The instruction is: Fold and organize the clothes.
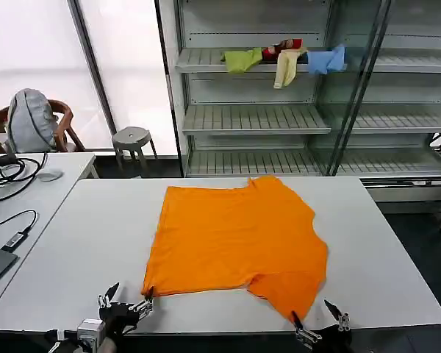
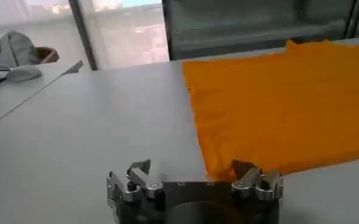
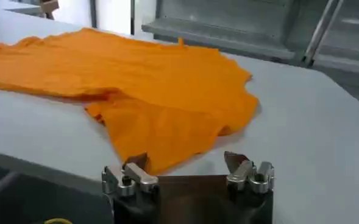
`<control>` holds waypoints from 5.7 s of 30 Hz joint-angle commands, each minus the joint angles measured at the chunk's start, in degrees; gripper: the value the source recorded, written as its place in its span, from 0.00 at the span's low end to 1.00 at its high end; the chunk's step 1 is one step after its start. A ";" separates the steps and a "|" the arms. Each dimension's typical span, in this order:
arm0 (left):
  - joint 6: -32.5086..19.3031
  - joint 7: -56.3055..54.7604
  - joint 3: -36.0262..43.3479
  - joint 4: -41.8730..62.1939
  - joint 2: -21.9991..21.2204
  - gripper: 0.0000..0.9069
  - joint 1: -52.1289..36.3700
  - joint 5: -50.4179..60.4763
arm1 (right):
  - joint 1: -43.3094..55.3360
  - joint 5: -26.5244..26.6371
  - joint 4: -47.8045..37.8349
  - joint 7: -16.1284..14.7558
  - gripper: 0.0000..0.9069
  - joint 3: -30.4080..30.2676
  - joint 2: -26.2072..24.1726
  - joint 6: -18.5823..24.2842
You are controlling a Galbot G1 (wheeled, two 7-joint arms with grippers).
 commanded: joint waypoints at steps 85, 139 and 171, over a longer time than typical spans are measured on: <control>-10.20 15.27 -0.32 23.49 -1.18 0.02 -26.05 -15.78 | 43.81 2.16 -24.26 2.39 0.00 -9.58 4.89 -6.23; -12.39 18.75 4.01 34.37 2.86 1.00 -32.97 -10.46 | 49.50 -0.82 -31.30 1.69 1.00 -12.41 5.16 -5.57; 1.82 5.34 3.79 13.20 6.79 1.00 -20.13 -12.33 | 30.40 7.99 -15.57 2.58 1.00 1.51 -1.61 -9.63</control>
